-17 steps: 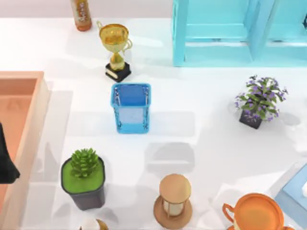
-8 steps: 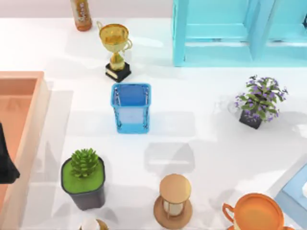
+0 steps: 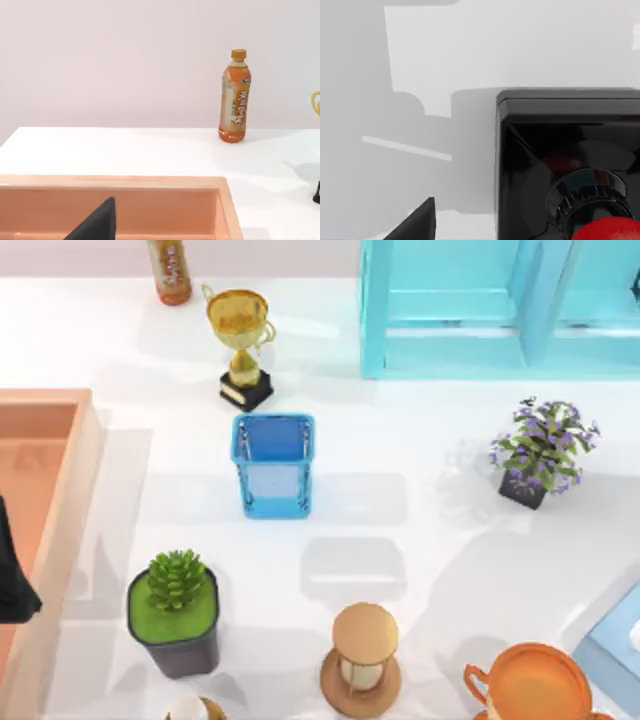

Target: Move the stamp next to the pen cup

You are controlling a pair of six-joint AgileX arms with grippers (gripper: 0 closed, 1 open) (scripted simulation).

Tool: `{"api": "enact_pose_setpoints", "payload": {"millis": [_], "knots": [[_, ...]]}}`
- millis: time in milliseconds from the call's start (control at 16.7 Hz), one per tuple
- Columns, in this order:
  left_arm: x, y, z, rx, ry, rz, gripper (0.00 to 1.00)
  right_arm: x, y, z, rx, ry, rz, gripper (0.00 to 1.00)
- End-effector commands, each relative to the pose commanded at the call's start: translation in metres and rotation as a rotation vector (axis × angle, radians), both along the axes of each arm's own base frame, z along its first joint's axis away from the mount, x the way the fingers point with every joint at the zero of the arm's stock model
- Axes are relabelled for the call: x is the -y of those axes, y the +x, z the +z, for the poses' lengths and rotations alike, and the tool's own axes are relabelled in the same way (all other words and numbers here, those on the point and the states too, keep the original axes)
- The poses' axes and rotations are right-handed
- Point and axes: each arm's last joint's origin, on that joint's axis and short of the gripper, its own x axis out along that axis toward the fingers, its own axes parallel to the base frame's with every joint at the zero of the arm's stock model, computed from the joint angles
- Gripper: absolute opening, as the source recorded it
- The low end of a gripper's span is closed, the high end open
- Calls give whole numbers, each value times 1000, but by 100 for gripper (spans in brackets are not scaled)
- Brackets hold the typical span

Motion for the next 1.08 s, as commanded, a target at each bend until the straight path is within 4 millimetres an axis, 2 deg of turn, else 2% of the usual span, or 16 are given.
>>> {"api": "enact_pose_setpoints", "payload": {"millis": [180, 960, 1080], "knots": [[0, 0, 0, 0, 0, 0, 100, 0, 0, 0, 0, 0, 0, 100], [0, 0, 0, 0, 0, 0, 100, 0, 0, 0, 0, 0, 0, 2], [0, 0, 0, 0, 0, 0, 100, 0, 0, 0, 0, 0, 0, 0]]}}
